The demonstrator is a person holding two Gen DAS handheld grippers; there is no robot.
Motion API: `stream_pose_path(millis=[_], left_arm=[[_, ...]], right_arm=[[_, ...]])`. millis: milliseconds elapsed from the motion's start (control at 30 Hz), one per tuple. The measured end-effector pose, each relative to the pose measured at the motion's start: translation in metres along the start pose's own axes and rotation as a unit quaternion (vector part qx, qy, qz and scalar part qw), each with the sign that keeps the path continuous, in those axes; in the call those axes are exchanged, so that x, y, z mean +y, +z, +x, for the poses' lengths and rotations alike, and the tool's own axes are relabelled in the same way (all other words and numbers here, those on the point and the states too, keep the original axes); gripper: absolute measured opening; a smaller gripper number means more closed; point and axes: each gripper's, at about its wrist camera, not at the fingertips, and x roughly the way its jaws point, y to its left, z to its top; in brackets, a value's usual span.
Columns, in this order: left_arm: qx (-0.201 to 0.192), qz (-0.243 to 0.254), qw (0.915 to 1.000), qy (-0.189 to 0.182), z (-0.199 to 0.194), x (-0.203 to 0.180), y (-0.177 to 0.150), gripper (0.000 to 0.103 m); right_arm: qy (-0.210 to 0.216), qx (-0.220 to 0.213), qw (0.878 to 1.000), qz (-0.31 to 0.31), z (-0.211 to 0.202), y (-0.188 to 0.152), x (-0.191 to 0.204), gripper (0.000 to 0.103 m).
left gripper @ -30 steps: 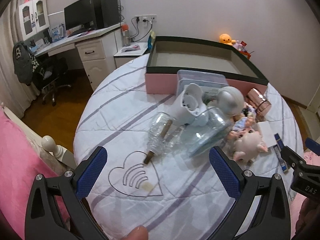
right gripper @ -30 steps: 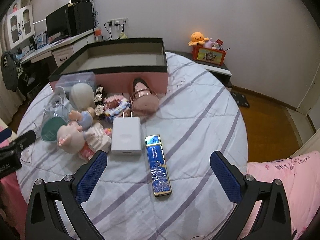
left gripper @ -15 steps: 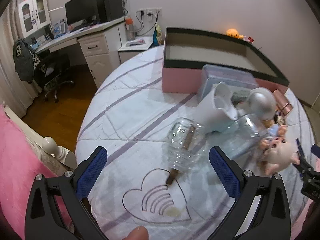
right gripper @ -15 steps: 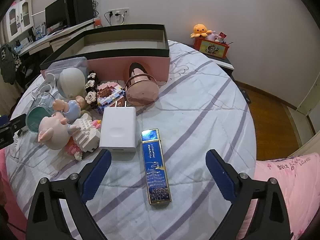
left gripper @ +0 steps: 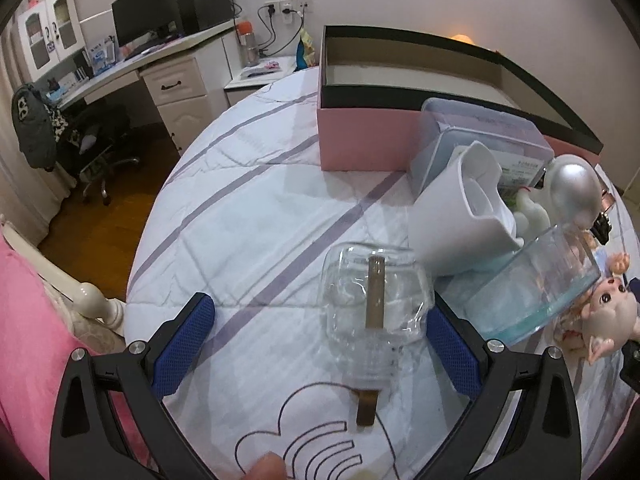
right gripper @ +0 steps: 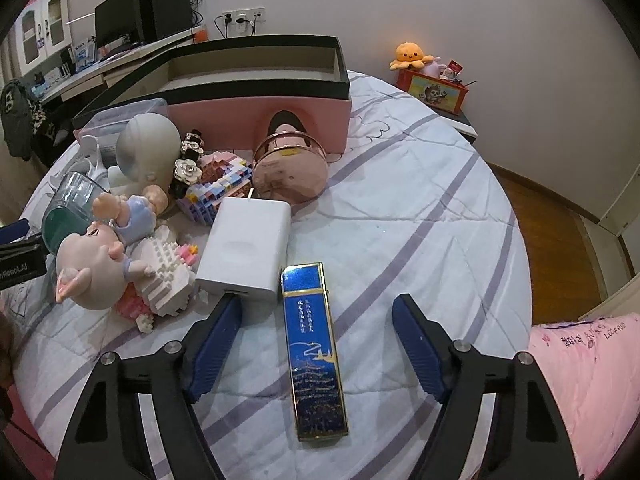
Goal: Organize rigid objects
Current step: 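Grasp the clear glass bottle with left tool while right tool grasps the blue lighter box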
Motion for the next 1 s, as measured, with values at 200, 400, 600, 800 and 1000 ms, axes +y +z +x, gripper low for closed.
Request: stream_pose_path(millis=[200, 400, 600, 800, 1000], left_arm=[[-0.007, 0.009, 0.9997, -0.023, -0.002, -0.004, 0.004, 0.079], [-0.013, 0.025, 0.9984, -0.048, -0.008, -0.014, 0.002, 0.05], [-0.017, 0.006, 0.9969, -0.077, -0.015, -0.006, -0.003, 0.05], [-0.024, -0.003, 0.9966, -0.078, -0.029, -0.004, -0.013, 0.05], [-0.041, 0.001, 0.9964, -0.074, -0.051, -0.004, -0.014, 0.05]], right_arm=[[0.022, -0.004, 1.0, -0.005, -0.001, 0.0, 0.001, 0.057], [0.04, -0.008, 0.999, 0.003, -0.006, -0.004, -0.006, 0.023], [0.053, -0.01, 0.998, 0.01, -0.011, -0.009, -0.011, 0.021], [0.061, -0.019, 0.998, 0.017, -0.026, -0.012, -0.012, 0.021], [0.072, -0.038, 0.997, 0.019, -0.044, -0.005, -0.014, 0.021]])
